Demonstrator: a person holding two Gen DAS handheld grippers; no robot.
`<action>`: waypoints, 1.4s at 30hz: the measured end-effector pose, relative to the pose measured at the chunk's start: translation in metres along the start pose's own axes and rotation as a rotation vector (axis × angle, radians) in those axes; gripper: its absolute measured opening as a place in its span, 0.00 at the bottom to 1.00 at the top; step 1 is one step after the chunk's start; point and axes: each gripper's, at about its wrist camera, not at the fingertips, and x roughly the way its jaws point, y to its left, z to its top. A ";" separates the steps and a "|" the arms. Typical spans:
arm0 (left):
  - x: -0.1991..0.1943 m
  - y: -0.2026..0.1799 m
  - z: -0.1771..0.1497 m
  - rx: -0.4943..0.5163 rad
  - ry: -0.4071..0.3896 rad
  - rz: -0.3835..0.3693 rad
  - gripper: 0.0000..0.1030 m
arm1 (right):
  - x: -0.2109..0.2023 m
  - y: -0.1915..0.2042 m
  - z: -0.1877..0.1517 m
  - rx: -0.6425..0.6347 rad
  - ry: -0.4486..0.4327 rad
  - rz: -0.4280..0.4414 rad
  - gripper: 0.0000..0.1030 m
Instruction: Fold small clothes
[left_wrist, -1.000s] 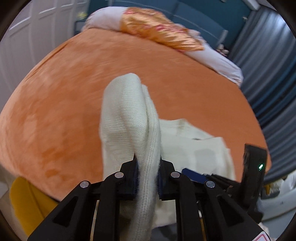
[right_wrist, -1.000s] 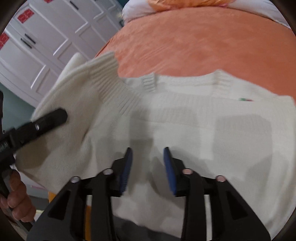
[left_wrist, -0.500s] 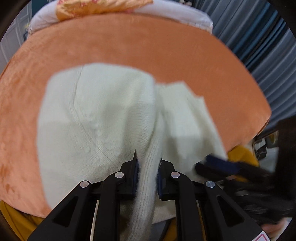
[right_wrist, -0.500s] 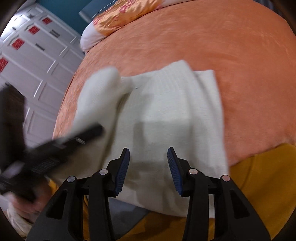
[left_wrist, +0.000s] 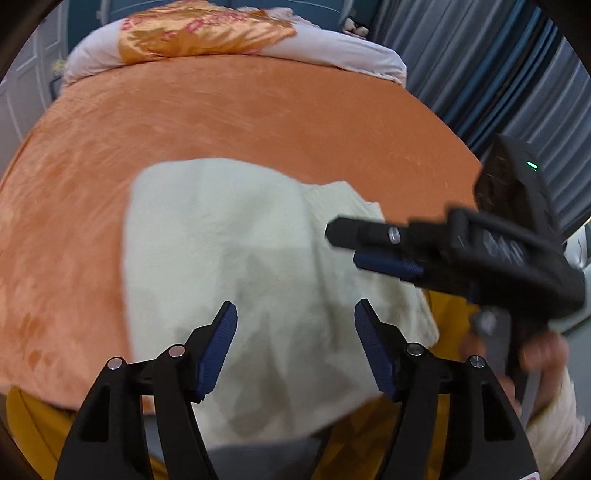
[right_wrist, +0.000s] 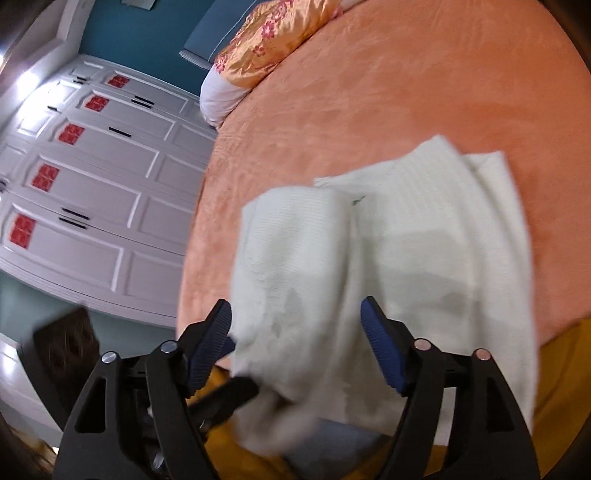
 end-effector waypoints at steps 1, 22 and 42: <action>-0.007 0.008 -0.003 -0.018 -0.005 0.016 0.62 | 0.005 0.001 0.000 -0.001 0.017 -0.007 0.69; -0.035 0.067 -0.020 -0.204 -0.080 0.153 0.62 | -0.041 0.041 0.001 -0.193 -0.085 0.032 0.20; 0.009 -0.011 -0.013 0.037 0.082 -0.010 0.62 | -0.053 -0.073 -0.005 -0.003 -0.054 -0.258 0.20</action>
